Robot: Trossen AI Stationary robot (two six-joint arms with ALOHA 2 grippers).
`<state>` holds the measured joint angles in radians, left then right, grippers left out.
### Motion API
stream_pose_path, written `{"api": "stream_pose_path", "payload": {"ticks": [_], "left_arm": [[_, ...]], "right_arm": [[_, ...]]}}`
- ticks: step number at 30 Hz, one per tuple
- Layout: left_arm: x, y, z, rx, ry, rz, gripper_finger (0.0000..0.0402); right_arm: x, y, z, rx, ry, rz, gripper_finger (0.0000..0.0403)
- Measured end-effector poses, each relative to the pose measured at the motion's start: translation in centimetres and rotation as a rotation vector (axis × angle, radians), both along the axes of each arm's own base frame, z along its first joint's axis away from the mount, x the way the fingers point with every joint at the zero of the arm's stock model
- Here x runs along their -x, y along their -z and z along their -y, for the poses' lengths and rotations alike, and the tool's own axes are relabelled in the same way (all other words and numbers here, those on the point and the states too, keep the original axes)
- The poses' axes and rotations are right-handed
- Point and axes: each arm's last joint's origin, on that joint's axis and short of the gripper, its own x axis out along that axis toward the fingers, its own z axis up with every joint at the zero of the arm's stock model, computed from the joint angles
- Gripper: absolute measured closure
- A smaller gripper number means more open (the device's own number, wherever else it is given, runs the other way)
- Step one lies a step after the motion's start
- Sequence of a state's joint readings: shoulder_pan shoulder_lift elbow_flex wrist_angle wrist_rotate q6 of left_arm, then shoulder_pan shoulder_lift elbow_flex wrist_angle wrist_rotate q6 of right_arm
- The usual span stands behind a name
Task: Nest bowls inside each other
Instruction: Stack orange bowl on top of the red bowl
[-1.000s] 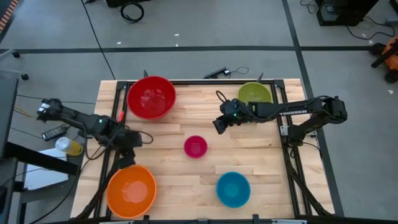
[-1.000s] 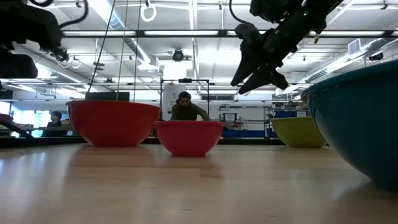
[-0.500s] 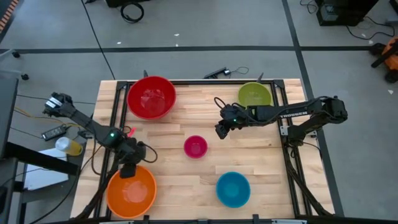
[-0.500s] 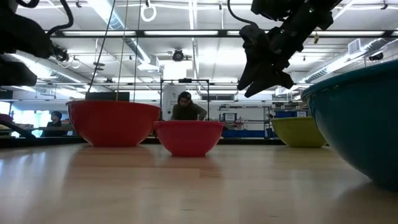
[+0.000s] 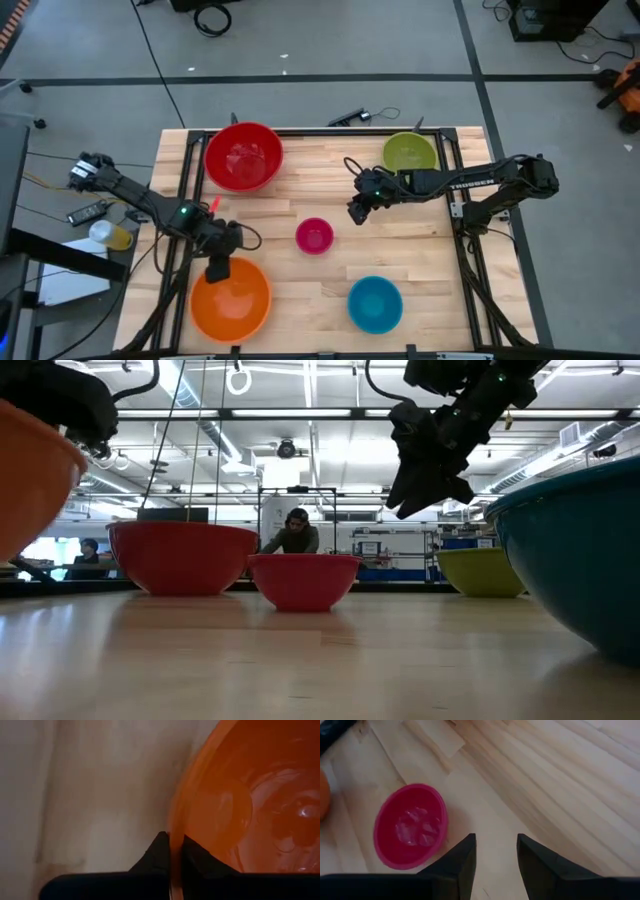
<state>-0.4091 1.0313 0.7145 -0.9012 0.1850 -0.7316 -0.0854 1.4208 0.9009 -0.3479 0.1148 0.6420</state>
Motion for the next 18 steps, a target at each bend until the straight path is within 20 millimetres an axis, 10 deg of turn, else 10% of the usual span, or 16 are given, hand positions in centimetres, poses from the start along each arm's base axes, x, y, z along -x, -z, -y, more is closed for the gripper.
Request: {"api": "stream_pose_path", "payload": {"ticks": [18], "left_arm": [[-1.9,-0.2,-2.8,-0.076,-0.271,0.107,0.0290]], "right_arm": [[-3.9,-2.5,0.1,0.042,-0.174,0.455,0.0255]]}}
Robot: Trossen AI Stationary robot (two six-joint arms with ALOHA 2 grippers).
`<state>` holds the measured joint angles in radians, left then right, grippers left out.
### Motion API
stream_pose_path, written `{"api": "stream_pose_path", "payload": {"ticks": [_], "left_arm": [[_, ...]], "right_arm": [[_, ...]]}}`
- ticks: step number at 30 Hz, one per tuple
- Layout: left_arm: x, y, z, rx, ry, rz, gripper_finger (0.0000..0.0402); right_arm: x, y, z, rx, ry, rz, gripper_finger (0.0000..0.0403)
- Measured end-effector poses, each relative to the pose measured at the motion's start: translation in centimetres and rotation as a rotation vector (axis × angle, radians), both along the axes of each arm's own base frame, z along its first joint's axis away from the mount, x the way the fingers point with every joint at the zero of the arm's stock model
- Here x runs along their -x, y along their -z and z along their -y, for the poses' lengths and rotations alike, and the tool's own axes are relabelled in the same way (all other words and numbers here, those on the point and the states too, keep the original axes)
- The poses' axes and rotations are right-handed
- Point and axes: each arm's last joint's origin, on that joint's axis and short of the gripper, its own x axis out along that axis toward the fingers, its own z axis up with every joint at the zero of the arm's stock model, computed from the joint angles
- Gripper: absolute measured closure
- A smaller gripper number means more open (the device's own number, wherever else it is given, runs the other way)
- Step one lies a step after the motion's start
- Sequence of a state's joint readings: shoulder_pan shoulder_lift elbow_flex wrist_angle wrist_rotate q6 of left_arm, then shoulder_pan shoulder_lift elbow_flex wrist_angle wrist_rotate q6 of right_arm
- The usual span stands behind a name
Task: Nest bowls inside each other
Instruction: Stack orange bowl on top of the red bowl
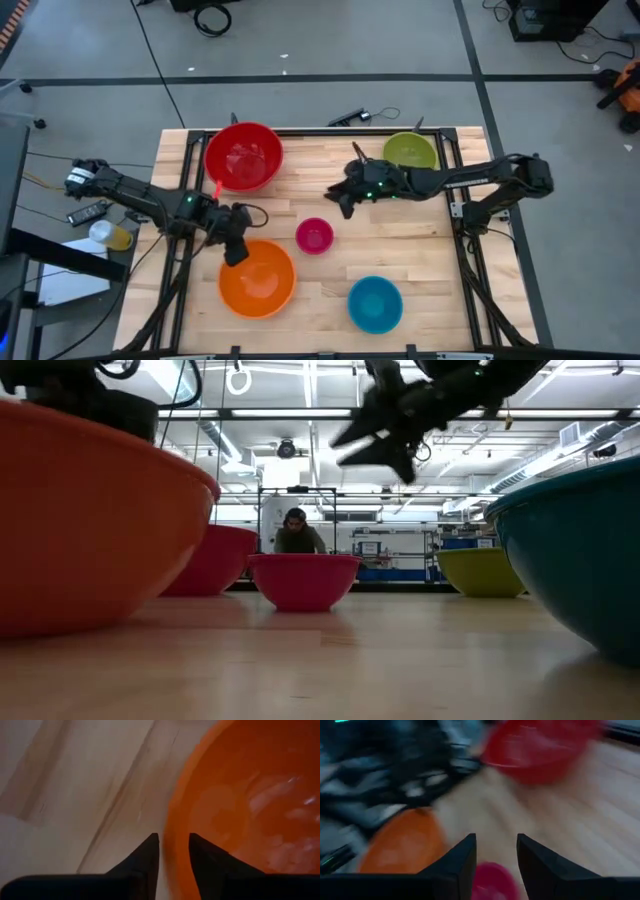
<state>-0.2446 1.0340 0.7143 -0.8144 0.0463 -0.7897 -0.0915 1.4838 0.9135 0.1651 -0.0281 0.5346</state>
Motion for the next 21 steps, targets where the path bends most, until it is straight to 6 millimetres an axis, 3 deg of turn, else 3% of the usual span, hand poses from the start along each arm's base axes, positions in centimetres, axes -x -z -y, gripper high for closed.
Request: {"api": "stream_pose_path", "payload": {"ticks": [2,7,11,17,21], "left_arm": [[-0.3,-0.1,-0.3,-0.006,0.008,0.030,0.0280],[-0.5,-0.2,-1.1,-0.023,0.003,0.035,0.0253],[-0.7,-2.1,-1.5,-0.040,0.017,0.053,0.0231],[-0.5,-5.6,-1.9,-0.146,0.064,0.070,0.0211],[-0.6,-7.1,-2.1,-0.207,0.051,0.112,0.0209]], "right_arm": [[-2.1,-0.3,-0.4,0.018,-0.073,0.016,0.0252],[-8.0,1.0,-1.1,0.067,-0.143,-0.179,0.0235],[-11.8,1.1,-1.8,0.058,-0.189,-0.228,0.0209],[-15.3,0.7,-2.9,0.020,-0.335,-0.208,0.0154],[-16.8,2.4,-3.6,0.036,-0.386,-0.233,0.0133]]}}
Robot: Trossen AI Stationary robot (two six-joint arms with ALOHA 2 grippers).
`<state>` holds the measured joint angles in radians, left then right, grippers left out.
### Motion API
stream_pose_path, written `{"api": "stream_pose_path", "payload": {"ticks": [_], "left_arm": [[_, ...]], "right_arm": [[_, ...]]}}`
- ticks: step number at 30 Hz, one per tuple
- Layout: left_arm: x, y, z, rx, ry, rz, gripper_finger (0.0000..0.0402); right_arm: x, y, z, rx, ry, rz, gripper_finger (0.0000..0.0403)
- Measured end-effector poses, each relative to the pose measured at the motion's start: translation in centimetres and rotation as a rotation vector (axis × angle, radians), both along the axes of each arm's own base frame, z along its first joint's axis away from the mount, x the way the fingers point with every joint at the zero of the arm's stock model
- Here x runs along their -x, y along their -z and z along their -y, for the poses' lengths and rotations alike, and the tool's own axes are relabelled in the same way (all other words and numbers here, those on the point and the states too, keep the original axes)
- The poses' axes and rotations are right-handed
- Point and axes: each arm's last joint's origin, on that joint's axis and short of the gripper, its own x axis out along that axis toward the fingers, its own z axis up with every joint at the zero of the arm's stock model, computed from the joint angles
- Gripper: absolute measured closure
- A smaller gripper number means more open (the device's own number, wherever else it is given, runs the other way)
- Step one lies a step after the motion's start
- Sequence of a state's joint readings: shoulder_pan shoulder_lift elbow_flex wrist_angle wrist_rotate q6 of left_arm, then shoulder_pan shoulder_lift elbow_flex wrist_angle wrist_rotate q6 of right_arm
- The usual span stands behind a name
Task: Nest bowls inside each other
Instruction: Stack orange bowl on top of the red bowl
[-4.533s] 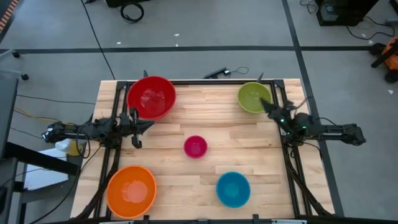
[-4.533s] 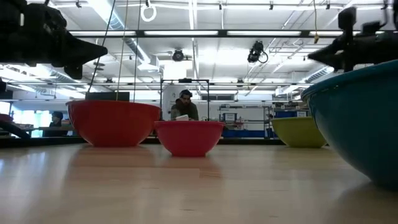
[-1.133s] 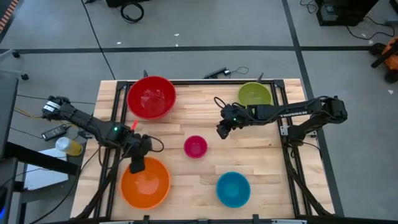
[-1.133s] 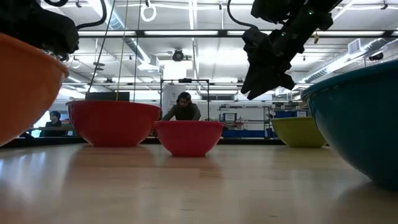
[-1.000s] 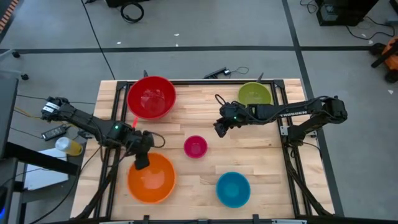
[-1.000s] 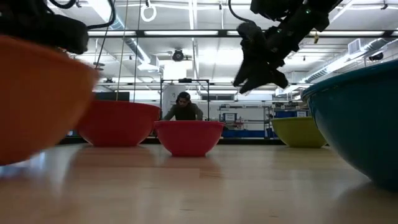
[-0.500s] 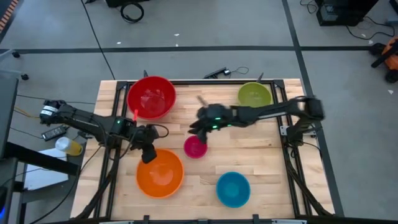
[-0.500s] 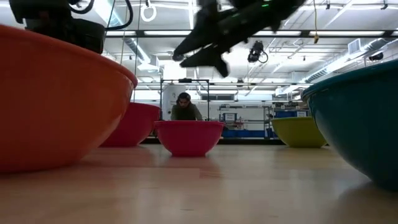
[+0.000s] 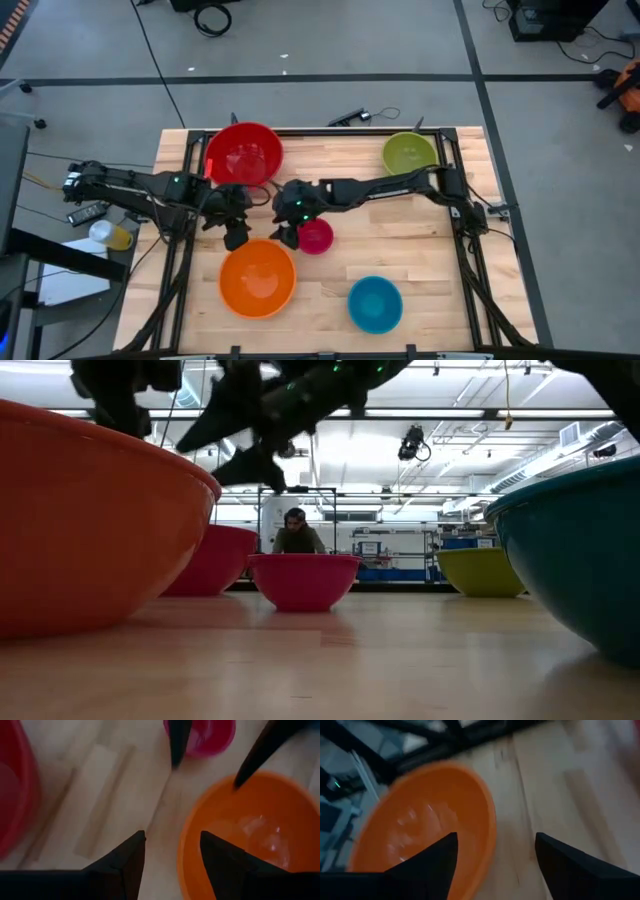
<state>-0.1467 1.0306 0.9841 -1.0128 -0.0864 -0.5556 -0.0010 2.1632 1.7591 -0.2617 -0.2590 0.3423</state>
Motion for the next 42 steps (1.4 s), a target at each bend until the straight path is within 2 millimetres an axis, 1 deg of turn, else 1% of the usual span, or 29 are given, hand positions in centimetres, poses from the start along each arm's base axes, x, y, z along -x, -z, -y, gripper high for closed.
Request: {"api": "stream_pose_path", "payload": {"ticks": [4,7,10,12,14,16,21,22,23,25,26,28,30,32,35,37,38,42], "left_arm": [[-0.1,-1.0,-0.1,-0.025,-0.018,0.033,0.0209],[-0.2,-2.0,-0.1,-0.030,-0.037,0.071,0.0209],[-0.2,-3.7,-0.2,-0.033,-0.057,0.132,0.0209],[-0.2,-5.0,-0.2,-0.043,-0.056,0.177,0.0209],[-0.1,-6.4,-0.3,-0.064,-0.056,0.219,0.0209],[0.1,-7.7,-0.4,-0.089,-0.055,0.262,0.0209],[0.9,-10.7,-0.6,-0.138,-0.051,0.348,0.0209],[1.1,-11.4,-0.7,-0.143,-0.052,0.364,0.0209],[1.4,-11.9,-0.7,-0.147,-0.047,0.374,0.0209],[1.9,-13.0,-0.8,-0.152,-0.041,0.397,0.0209],[2.2,-13.5,-0.9,-0.151,-0.041,0.405,0.0209],[2.8,-14.3,-0.9,-0.153,-0.042,0.409,0.0209],[3.3,-14.8,-1.1,-0.167,-0.040,0.409,0.0209],[3.9,-14.9,-1.2,-0.182,-0.044,0.395,0.0209],[4.6,-14.8,-1.4,-0.199,-0.068,0.379,0.0209],[5.1,-14.7,-1.4,-0.196,-0.086,0.366,0.0209],[5.2,-14.7,-1.5,-0.194,-0.099,0.358,0.0209],[5.6,-14.5,-1.6,-0.203,-0.139,0.338,0.0209]], "right_arm": [[-0.7,2.6,-0.6,-0.006,-0.023,-0.068,0.0134],[-0.9,3.8,-1.1,-0.010,-0.037,-0.101,0.0141],[-1.0,4.8,-1.4,-0.033,-0.043,-0.139,0.0156],[-0.9,5.0,-1.5,-0.043,-0.040,-0.160,0.0174],[-1.0,5.1,-1.6,-0.046,-0.042,-0.146,0.0203],[-0.9,5.0,-1.6,-0.051,-0.047,-0.154,0.0243],[-1.0,4.4,-0.8,-0.056,-0.047,-0.117,0.0374],[-1.1,4.3,-0.5,-0.088,-0.063,-0.109,0.0382],[-1.1,3.9,-0.1,-0.134,-0.045,-0.102,0.0382],[-1.7,2.6,0.9,-0.197,0.000,-0.055,0.0373],[-1.9,1.6,1.6,-0.226,0.017,-0.025,0.0369],[-2.2,-0.9,3.0,-0.225,0.069,0.057,0.0371],[-2.7,-3.3,4.6,-0.199,0.145,0.149,0.0379],[-2.9,-5.4,6.4,-0.138,0.259,0.223,0.0382],[-2.7,-7.7,9.7,-0.015,0.487,0.319,0.0381],[-2.3,-8.5,11.9,0.050,0.605,0.346,0.0374],[-2.0,-8.6,13.0,0.067,0.639,0.349,0.0368],[-0.8,-7.8,17.0,0.109,0.748,0.293,0.0366]]}}
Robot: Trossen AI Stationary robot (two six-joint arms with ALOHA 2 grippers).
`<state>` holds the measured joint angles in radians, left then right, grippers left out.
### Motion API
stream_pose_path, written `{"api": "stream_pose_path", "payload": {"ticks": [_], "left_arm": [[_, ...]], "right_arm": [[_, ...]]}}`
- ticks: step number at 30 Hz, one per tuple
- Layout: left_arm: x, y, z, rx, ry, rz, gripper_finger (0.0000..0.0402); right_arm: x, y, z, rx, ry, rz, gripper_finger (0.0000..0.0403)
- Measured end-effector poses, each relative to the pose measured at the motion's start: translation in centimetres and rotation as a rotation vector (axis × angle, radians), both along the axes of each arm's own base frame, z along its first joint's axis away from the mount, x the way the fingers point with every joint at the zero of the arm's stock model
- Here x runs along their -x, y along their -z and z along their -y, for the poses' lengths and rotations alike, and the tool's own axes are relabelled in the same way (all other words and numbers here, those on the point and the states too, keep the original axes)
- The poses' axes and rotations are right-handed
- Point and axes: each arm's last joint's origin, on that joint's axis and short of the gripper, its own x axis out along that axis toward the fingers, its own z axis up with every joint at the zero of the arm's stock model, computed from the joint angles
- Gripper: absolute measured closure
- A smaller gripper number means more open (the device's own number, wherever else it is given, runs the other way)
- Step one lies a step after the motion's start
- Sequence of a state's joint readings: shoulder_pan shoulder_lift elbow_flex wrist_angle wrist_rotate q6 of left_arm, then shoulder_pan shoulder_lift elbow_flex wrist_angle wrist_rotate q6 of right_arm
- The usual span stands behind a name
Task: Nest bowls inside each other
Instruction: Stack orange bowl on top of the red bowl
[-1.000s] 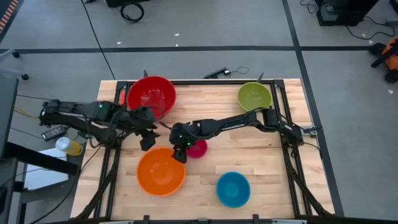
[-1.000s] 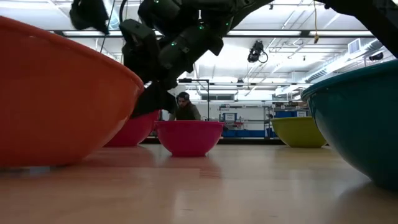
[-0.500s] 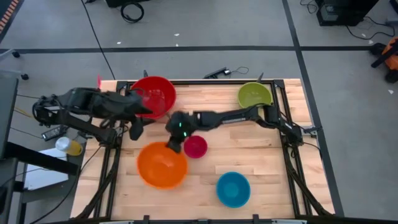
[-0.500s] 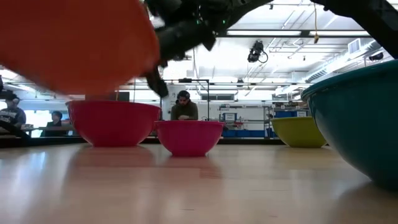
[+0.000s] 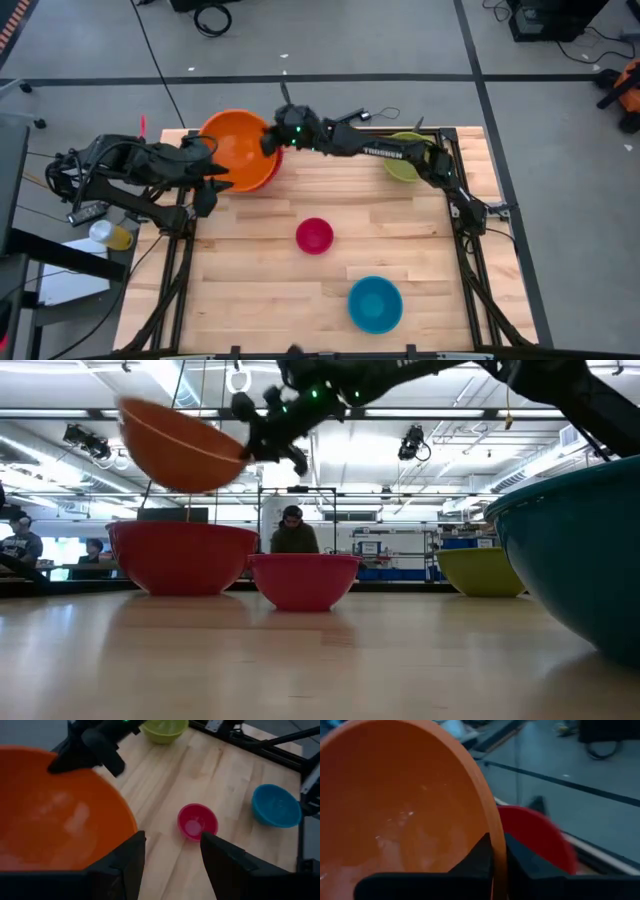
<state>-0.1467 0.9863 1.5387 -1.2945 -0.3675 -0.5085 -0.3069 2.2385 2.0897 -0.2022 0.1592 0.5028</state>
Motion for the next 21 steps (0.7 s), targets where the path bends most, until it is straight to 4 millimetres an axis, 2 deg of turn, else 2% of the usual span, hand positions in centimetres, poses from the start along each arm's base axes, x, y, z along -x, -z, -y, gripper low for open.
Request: {"api": "stream_pose_path", "payload": {"ticks": [4,8,14,21], "left_arm": [[0.1,0.1,-0.1,-0.011,-0.014,-0.008,0.0209],[0.1,0.0,-0.2,-0.039,-0.046,-0.005,0.0209],[0.1,0.0,-0.4,-0.077,-0.123,0.011,0.0209],[-0.5,0.1,-0.5,-0.088,-0.233,0.030,0.0209]], "right_arm": [[1.0,1.1,3.0,0.011,0.078,-0.020,0.0378],[1.7,2.0,4.6,-0.004,0.093,-0.032,0.0373],[1.7,3.4,4.0,-0.034,0.131,-0.073,0.0368],[1.3,5.7,3.8,-0.049,0.226,-0.022,0.0373]]}}
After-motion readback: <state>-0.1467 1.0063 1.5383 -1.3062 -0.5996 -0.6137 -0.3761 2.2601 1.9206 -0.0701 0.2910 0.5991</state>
